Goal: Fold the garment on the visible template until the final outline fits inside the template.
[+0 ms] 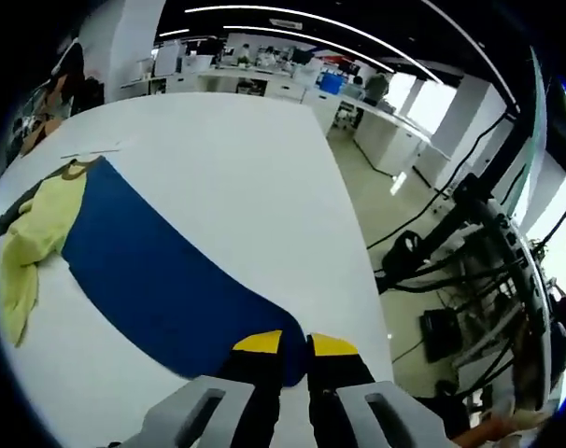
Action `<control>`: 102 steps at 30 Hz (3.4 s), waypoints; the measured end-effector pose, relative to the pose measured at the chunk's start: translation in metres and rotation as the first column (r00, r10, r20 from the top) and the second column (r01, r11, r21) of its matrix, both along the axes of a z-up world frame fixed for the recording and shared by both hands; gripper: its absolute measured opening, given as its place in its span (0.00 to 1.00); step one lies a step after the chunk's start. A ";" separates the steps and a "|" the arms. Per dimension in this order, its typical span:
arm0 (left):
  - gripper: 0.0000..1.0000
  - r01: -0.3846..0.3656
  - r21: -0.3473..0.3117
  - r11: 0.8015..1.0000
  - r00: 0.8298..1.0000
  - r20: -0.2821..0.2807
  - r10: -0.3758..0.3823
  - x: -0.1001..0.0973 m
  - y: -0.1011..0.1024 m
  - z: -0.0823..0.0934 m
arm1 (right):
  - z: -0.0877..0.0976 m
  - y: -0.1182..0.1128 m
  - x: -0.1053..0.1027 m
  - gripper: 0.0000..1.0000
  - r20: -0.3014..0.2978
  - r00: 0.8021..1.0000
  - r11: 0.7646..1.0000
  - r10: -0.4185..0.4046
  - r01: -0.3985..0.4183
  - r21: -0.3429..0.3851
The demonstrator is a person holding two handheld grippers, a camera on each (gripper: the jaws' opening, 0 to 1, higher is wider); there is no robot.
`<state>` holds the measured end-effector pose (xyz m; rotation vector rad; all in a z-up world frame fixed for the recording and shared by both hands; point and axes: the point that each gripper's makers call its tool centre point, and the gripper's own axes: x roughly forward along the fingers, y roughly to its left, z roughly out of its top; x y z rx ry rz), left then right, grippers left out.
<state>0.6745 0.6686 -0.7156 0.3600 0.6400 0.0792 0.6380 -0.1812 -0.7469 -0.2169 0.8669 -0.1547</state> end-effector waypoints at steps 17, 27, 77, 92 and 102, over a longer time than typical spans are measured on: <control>0.64 0.175 -0.177 0.969 0.984 0.074 -0.164 -0.020 -0.074 0.012 | 0.027 0.063 -0.003 0.59 0.115 0.978 0.965 0.176 -0.194 0.177; 0.76 0.230 -0.248 0.941 0.972 0.108 -0.209 -0.042 -0.100 0.022 | 0.032 0.126 -0.025 0.64 0.112 0.937 0.913 0.332 -0.349 0.213; 0.43 0.413 -0.384 0.826 0.896 0.008 -0.444 -0.129 -0.240 -0.041 | -0.032 0.301 -0.012 0.26 0.176 0.780 0.716 0.601 -0.623 0.316; 0.24 0.401 -0.379 0.834 0.894 -0.039 -0.447 -0.142 -0.242 -0.061 | -0.041 0.311 -0.013 0.08 0.165 0.765 0.711 0.622 -0.641 0.290; 0.16 0.417 -0.372 0.829 0.881 -0.057 -0.469 -0.144 -0.256 -0.067 | -0.041 0.315 -0.013 0.04 0.161 0.751 0.702 0.640 -0.657 0.274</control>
